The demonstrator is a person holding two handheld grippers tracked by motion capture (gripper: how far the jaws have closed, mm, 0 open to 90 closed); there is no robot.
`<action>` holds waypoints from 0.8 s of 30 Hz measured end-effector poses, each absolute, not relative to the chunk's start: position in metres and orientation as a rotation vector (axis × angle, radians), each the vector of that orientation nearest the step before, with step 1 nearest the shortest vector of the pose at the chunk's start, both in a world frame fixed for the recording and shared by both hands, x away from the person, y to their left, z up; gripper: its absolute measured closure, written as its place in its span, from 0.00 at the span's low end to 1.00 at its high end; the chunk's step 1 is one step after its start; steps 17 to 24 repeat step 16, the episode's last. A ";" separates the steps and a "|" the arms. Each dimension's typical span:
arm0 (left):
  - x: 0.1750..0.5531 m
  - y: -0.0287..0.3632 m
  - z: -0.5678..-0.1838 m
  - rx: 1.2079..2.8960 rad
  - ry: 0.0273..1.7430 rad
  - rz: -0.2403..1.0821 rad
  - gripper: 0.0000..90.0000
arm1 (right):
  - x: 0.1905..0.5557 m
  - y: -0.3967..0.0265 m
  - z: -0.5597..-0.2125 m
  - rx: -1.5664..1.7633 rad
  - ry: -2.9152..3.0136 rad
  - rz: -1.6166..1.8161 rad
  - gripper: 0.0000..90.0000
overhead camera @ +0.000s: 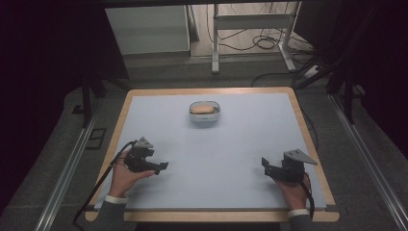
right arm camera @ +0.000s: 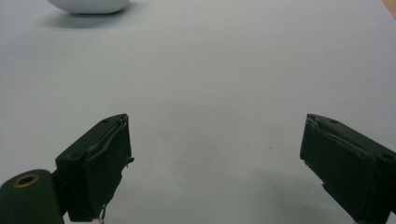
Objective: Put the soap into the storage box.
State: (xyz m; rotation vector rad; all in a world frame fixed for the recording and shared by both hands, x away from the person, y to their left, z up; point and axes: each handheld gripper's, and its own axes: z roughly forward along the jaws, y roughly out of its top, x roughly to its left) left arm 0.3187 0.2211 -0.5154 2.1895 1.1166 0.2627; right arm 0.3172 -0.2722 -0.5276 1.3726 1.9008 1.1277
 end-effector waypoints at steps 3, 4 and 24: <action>0.318 0.224 -0.516 2.190 1.129 0.265 0.19 | 0.317 -0.272 -0.528 1.370 1.904 1.127 0.10; 0.317 0.225 -0.516 2.176 1.137 0.260 0.19 | 0.317 -0.272 -0.528 1.370 1.904 1.127 0.10; 0.314 0.227 -0.517 2.147 1.140 0.259 0.19 | 0.317 -0.272 -0.527 1.364 1.913 1.130 0.10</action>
